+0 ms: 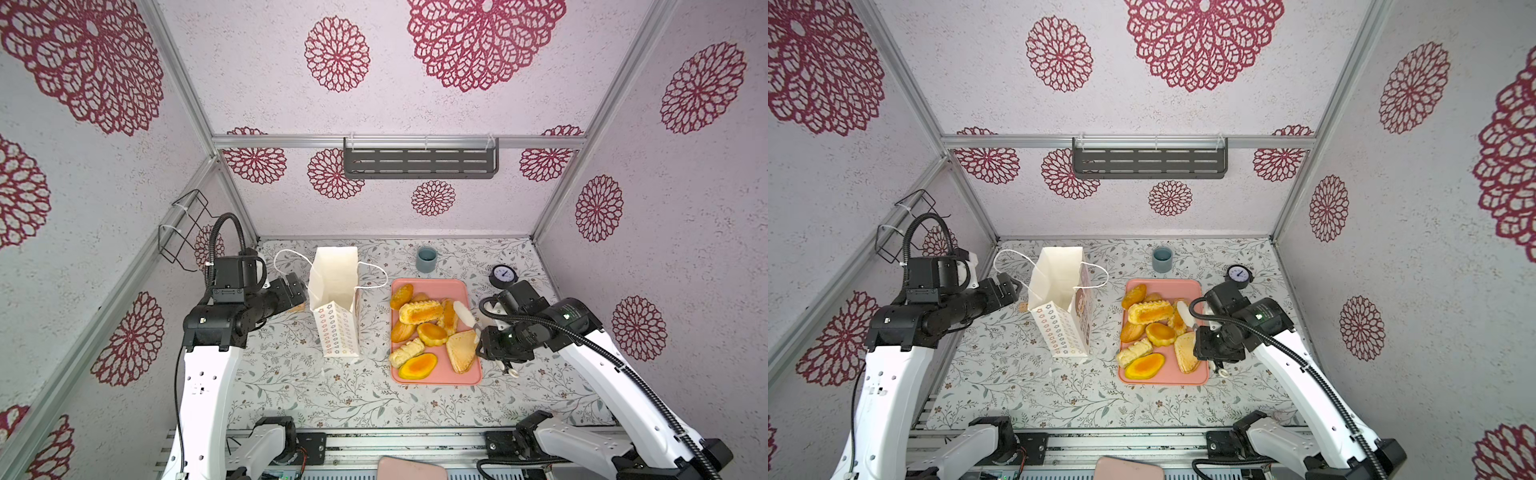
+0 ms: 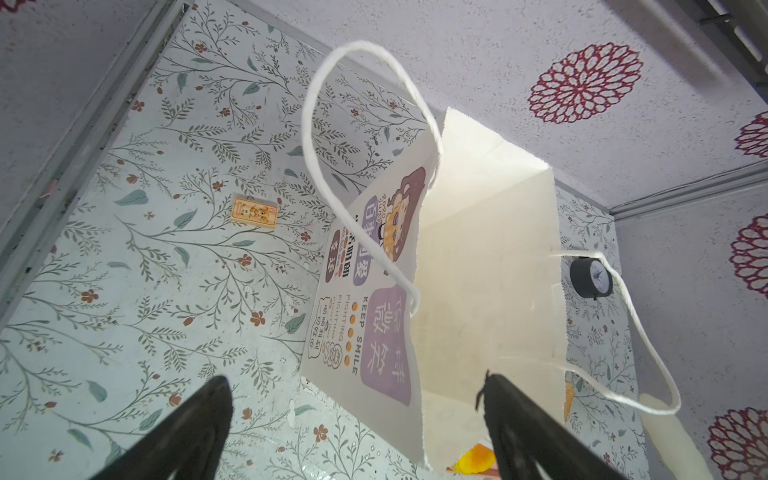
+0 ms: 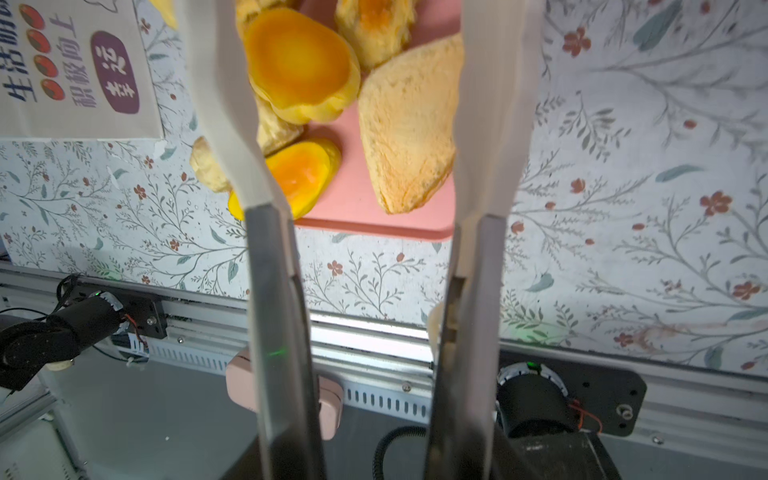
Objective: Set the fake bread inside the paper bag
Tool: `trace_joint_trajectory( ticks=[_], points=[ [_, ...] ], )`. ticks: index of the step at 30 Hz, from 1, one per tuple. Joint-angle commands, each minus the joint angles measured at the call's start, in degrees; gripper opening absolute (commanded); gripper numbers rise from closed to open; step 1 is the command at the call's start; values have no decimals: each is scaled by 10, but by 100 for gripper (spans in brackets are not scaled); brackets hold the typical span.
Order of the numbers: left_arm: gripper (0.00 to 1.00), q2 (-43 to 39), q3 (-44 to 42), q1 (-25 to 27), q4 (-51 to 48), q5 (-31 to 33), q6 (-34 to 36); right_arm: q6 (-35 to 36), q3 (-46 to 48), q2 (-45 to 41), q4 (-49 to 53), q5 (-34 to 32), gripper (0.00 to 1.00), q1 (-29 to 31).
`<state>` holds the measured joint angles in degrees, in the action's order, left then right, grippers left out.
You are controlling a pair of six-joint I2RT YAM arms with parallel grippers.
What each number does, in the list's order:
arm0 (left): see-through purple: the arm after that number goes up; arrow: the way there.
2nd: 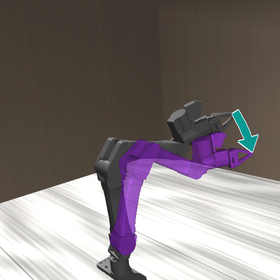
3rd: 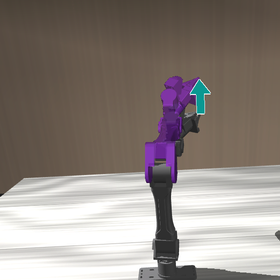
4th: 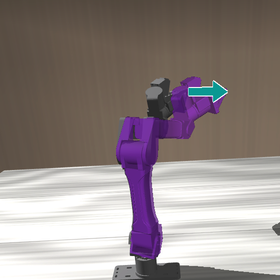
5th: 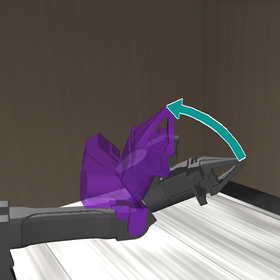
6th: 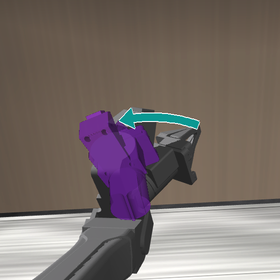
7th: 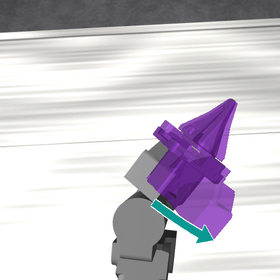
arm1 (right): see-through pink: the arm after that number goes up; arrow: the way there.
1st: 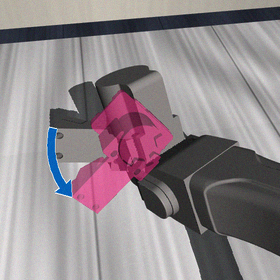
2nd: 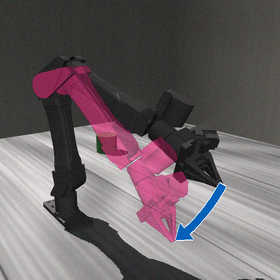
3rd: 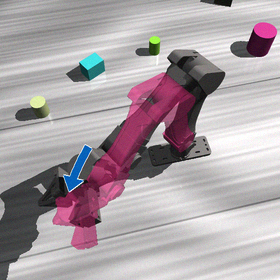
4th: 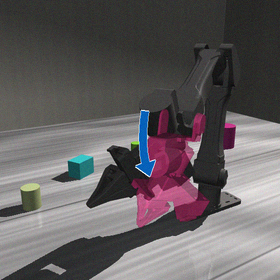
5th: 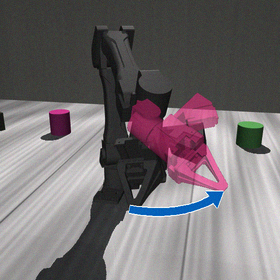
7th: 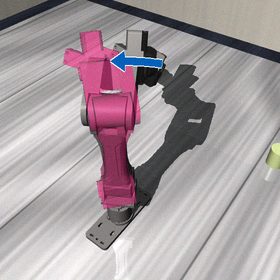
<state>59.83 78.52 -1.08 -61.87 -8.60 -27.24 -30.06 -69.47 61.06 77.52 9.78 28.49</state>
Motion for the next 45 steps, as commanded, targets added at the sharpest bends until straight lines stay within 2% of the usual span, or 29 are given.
trace_joint_trajectory(
  ticks=[1, 10, 23, 26, 36, 40, 45],
  points=[
    [97, -13, -2, -5, 35, -16, 5, -21, 13, -19, 40, 36, 51, -10],
    [97, -21, -17, -7, 41, -17, 8, -25, 70, -33, 67, 72, 52, -24],
    [97, -24, -39, -11, 53, -20, 5, -43, 174, -42, -25, 125, 55, -25],
    [97, -24, -41, -18, 57, -38, 5, -43, 186, -45, -37, 131, 55, -25],
    [98, -20, -65, -39, 79, -175, -2, -55, 224, -55, -83, 148, 55, -26],
    [100, -13, -73, -39, 71, -193, 6, -56, 225, -57, -93, 145, 54, -26],
    [94, -4, -86, -38, 77, -189, 6, -58, 231, -54, -110, 145, 53, -27]
  ],
)
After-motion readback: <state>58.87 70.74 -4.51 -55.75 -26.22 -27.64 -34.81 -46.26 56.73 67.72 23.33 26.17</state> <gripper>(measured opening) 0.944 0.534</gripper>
